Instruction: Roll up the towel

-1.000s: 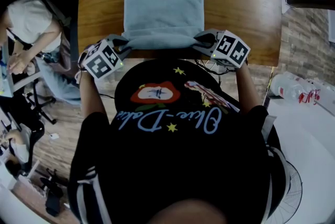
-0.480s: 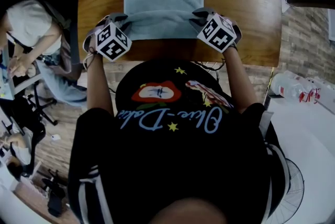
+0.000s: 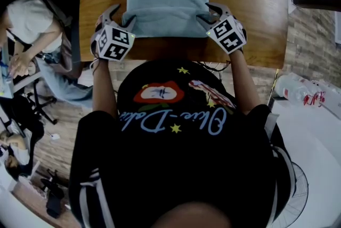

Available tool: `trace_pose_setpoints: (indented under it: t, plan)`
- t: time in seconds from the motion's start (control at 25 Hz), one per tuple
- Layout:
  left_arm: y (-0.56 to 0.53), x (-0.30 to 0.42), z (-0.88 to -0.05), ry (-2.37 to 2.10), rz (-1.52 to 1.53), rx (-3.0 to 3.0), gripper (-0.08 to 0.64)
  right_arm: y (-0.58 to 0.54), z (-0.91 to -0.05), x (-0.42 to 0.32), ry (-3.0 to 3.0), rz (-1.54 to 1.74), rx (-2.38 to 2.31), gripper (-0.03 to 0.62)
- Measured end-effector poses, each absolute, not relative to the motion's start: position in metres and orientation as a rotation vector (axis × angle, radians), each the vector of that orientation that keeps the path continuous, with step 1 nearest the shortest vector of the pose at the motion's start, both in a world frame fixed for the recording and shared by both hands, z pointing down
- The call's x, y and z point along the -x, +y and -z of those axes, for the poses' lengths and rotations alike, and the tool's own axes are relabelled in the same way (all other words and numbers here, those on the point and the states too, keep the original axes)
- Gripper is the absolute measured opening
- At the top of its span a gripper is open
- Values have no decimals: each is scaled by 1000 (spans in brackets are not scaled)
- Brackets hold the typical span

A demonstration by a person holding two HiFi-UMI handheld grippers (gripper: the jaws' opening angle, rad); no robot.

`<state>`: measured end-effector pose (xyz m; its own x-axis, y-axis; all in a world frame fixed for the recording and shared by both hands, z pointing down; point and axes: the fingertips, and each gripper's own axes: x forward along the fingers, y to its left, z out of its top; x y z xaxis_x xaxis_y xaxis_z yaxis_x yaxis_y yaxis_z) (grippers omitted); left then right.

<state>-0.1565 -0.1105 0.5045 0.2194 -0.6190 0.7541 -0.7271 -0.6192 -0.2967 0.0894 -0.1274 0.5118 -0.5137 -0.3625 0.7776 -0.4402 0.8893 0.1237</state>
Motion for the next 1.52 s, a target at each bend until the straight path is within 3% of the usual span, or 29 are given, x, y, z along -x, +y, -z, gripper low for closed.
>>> trace_pose_setpoints:
  t: [0.12,0.36,0.72,0.76,0.84,1.04,1.52]
  plan:
    - [-122,178,-464,-1529,-1109,-2327,252,-131,-479,-101,-2228,-96,-655,192]
    - [-57,157,-485,-1153,-1632,-2522,252,-69,-476,-82,-2232,81,-353,192]
    - [-27,134,-551,-858,-1938,-2516,252,-36,-544,-73,-2040,133,-133,192]
    - [-31,136,-551,-870,-1970,-2514,241,-38,-547,-74,-2030,143,-131,189]
    - [-38,139,-550,-889,-2022,-2511,144,-44,-548,-75,-2027,135,-133,128]
    - [-35,140,-538,-880,-1863,-2491,98,-42,-535,-76,-2120,-28,-138,78]
    - [7,148,-506,-639,-1606,-2387,96,-13,-490,-74,-2273,-434,-96,63]
